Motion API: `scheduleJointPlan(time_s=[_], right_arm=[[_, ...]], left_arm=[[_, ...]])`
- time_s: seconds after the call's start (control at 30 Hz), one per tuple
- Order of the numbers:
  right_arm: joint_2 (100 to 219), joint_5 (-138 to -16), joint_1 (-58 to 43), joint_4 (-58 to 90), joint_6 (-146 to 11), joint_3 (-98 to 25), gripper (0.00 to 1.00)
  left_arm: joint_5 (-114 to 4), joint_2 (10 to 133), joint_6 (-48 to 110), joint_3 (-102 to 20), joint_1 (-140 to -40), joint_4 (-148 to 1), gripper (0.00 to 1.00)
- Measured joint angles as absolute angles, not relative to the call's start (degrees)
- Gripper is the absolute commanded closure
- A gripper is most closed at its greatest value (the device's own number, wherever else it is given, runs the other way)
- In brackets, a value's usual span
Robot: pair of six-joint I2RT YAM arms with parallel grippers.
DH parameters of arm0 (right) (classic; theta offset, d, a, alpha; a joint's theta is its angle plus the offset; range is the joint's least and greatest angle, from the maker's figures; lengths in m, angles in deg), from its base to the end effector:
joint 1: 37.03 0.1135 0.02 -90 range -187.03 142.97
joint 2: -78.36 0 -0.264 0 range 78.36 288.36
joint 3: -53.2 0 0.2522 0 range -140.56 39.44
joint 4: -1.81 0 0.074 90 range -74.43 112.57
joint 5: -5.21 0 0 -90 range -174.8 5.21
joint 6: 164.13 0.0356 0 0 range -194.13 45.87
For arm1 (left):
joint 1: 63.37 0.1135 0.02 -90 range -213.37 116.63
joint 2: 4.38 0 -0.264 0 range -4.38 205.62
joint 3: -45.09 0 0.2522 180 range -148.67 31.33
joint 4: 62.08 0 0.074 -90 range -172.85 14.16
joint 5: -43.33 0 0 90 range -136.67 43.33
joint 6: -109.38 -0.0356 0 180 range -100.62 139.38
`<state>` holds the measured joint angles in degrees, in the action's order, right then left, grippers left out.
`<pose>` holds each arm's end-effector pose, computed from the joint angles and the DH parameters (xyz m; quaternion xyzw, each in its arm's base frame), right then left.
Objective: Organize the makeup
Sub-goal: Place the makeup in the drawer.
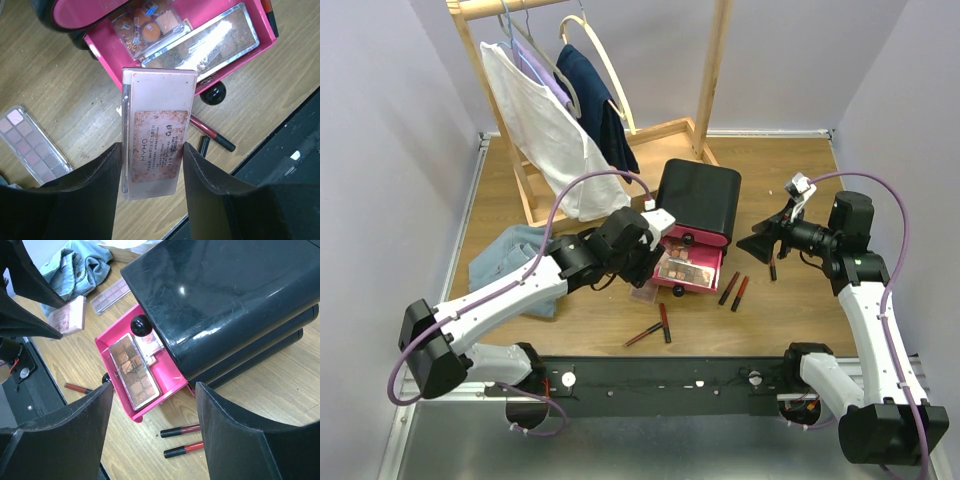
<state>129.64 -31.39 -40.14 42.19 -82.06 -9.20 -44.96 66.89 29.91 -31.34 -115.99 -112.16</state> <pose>0.1867 0.0185 0.3216 -0.2594 0.7605 0.3424 0.4869 0.1611 -0.2091 0.3088 0.3263 0.8640 -0.1890 0.3338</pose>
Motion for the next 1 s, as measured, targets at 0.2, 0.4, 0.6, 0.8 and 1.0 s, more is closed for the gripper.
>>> scheduleJointPlan(time_s=[0.2,0.4,0.6,0.8,1.0], right_arm=[[129.64,-31.39,-40.14,42.19,-82.08,-9.2,0.26],[129.66,-31.39,-40.14,42.19,-82.08,-9.2,0.26],[129.66,-31.39,-40.14,42.19,-82.1,-9.2,0.26],[129.66,-31.39,-40.17,42.19,-82.08,-9.2,0.26],[129.66,-31.39,-40.17,42.19,-82.08,-9.2,0.26]], left_arm=[[-42.84,69.86,28.57,-33.79,-118.59,-112.49,0.57],[-41.39,72.87,27.52,-35.49,-121.45,-112.75,0.57],[-40.76,75.87,26.06,-36.72,-123.12,-113.06,0.57],[-39.84,77.66,24.73,-38.16,-123.62,-113.28,0.57],[-38.44,79.83,23.48,-39.08,-123.77,-113.21,0.57]])
